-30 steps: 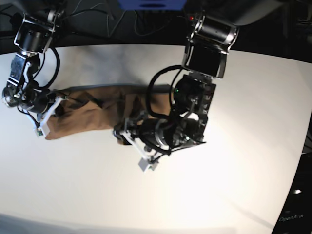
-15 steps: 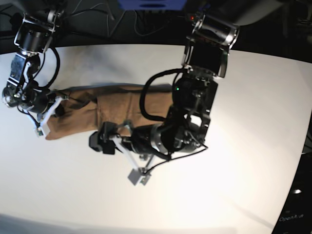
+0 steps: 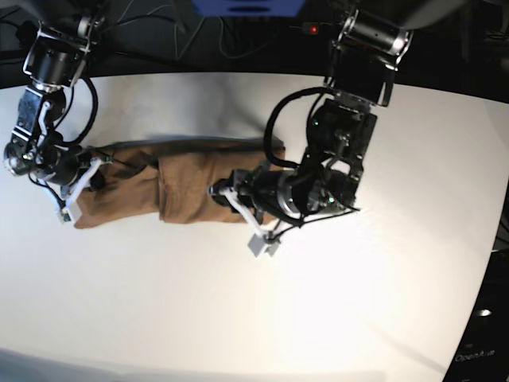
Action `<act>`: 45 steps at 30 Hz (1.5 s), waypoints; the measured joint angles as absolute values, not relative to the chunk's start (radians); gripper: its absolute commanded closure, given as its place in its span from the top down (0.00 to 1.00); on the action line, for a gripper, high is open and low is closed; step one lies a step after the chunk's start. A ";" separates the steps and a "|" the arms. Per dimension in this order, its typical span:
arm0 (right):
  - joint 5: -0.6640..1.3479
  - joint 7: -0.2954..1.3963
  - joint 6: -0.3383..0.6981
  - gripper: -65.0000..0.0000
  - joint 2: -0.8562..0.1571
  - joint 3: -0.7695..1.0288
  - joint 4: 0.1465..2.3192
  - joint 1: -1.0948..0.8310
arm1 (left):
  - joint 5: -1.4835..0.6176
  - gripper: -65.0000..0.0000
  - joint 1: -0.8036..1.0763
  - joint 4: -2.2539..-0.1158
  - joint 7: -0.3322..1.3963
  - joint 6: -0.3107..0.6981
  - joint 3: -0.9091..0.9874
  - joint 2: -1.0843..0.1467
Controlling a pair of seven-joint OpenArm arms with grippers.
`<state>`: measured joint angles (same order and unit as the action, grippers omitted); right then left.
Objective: Fold the T-shirt properly
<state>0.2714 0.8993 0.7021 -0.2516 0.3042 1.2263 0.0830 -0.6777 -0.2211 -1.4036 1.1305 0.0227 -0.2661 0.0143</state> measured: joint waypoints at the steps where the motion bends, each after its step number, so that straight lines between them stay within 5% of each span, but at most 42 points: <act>1: 0.272 0.899 0.702 0.01 -0.252 0.304 1.226 0.083 | -0.678 0.05 -0.221 -1.374 1.097 0.022 -0.270 0.014; 17: 0.242 0.951 0.702 0.03 -0.254 0.290 1.308 0.063 | -0.703 0.05 -0.230 -1.158 0.862 0.037 -0.350 -0.033; 27: 0.163 1.201 0.702 0.19 -0.265 0.286 1.528 0.006 | -0.749 0.05 -0.232 -1.116 0.822 0.060 -0.350 -0.048; 32: 0.167 1.217 0.702 0.19 -0.278 0.285 1.558 0.012 | -0.754 0.05 -0.230 -1.106 0.820 0.064 -0.350 -0.050; 40: 0.166 1.261 0.702 0.42 -0.315 0.292 1.565 0.041 | -0.757 0.05 -0.195 -1.118 0.775 0.073 -0.344 -0.050; 45: 0.171 1.265 0.702 0.45 -0.308 0.337 1.565 0.058 | -0.779 0.05 -0.178 -1.121 0.767 0.087 -0.343 -0.067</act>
<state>0.1707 1.2648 0.7021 -0.3080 0.3374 1.5654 0.0578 -0.7792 -0.1780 -1.1206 0.7666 0.0872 -0.3431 -0.0666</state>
